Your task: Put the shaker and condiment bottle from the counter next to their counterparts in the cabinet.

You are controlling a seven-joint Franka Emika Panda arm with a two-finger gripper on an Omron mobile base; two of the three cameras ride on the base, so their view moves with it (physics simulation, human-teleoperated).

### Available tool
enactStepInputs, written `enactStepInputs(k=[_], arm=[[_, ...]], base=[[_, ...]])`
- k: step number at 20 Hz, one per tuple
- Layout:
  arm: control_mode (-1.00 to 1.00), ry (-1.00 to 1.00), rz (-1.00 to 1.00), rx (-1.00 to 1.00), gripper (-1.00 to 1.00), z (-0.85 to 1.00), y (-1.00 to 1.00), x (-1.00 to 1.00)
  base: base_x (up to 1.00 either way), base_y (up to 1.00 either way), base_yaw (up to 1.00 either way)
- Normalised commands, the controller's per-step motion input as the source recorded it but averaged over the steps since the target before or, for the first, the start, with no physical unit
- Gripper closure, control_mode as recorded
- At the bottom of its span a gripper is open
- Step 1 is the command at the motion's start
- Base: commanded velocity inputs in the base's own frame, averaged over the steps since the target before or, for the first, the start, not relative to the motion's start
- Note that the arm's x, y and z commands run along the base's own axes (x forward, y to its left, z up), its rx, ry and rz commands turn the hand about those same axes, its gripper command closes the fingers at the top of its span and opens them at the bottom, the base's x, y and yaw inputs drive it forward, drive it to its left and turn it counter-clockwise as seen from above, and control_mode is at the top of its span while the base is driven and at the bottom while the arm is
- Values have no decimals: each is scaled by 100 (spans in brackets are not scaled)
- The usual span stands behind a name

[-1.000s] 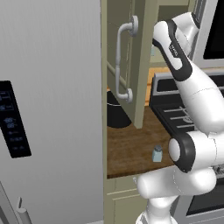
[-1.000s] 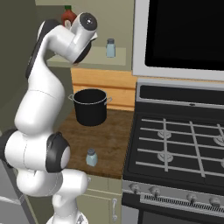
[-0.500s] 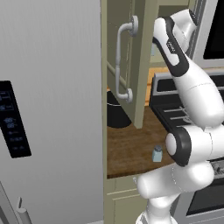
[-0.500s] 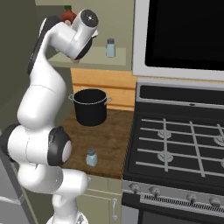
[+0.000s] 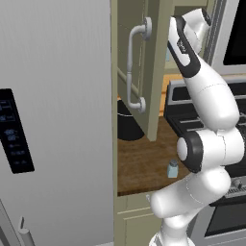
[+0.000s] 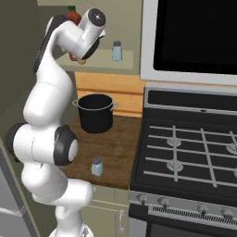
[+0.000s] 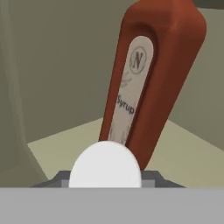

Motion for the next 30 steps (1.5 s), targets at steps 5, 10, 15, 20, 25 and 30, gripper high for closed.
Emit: enactStepInputs(k=[5, 10, 15, 20, 25, 30], arm=[[-100, 0, 0, 0, 100, -25, 1, 33], [-100, 0, 0, -2, 100, -56, 27, 13], [-100, 0, 0, -3, -100, -58, 37, 12], [-100, 1, 0, -1, -100, -46, 14, 21], [-100, 0, 0, 0, -100, -30, 0, 31], [-100, 0, 1, -5, -100, -15, 2, 49]], base=[[0, 0, 0], [0, 0, 0], [0, 0, 0], [0, 0, 0], [0, 0, 0], [0, 0, 0]])
